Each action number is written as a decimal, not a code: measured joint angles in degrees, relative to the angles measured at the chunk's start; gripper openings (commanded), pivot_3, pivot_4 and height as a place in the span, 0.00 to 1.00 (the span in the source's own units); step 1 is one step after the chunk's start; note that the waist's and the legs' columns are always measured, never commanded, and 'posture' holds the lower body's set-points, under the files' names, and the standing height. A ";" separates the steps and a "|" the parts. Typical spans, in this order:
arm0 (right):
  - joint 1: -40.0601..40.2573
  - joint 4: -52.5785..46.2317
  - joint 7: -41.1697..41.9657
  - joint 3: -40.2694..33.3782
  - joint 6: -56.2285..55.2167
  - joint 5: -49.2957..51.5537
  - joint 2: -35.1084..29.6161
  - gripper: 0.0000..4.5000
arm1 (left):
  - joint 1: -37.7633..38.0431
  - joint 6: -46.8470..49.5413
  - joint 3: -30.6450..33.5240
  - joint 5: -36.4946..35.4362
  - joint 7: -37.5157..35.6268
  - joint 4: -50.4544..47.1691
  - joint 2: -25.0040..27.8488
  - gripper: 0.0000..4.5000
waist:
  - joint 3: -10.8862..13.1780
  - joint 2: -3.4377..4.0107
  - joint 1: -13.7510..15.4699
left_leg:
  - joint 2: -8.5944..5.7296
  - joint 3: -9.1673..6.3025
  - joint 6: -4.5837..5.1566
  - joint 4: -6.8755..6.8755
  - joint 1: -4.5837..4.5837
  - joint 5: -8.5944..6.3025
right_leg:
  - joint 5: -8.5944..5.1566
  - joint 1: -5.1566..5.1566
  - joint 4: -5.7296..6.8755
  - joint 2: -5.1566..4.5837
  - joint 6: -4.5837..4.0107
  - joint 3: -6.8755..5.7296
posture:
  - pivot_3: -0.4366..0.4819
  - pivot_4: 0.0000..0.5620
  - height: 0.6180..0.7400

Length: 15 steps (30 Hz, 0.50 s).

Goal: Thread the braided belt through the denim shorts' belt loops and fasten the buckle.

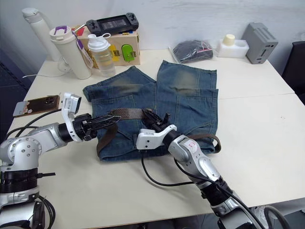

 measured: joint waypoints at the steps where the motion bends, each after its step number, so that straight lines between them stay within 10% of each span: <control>1: 0.00 0.00 0.00 0.00 -0.02 0.01 -0.02 0.00 | 0.19 -0.08 -0.11 0.10 -0.14 -0.03 0.19 0.00 | 0.00 0.00 -0.06 | 0.00 0.00 0.00 0.00 0.00 0.00 | 0.00 0.00 0.00 0.00 0.00 0.00 | 0.48 0.27 0.52; 6: 1.07 -1.30 2.19 -0.12 -0.18 1.05 -1.34 0.00 | 2.15 -6.03 -4.79 6.74 -2.55 -1.13 3.91 0.00 | 0.00 0.00 -0.23 | -0.02 0.01 -0.01 -0.04 0.00 -0.01 | -0.01 0.00 -0.02 0.00 -0.01 0.00 | 0.48 0.27 0.52; 13: 1.97 -6.53 9.57 -3.36 0.38 4.89 -5.27 0.00 | 3.16 -19.64 -10.61 20.35 -4.60 -2.01 8.67 0.71 | 0.01 0.01 -0.15 | 0.00 0.02 -0.02 -0.07 0.00 -0.01 | -0.01 -0.03 -0.08 0.00 -0.01 0.01 | 0.48 0.27 0.52; 15: 1.88 -7.27 11.15 -4.50 0.71 6.02 -5.96 0.00 | 3.76 -21.38 -10.29 21.80 -4.68 -2.69 9.43 0.77 | 0.01 0.01 -0.23 | 0.01 0.02 -0.02 -0.10 0.00 -0.01 | -0.01 -0.03 -0.08 0.00 -0.02 0.01 | 0.48 0.27 0.52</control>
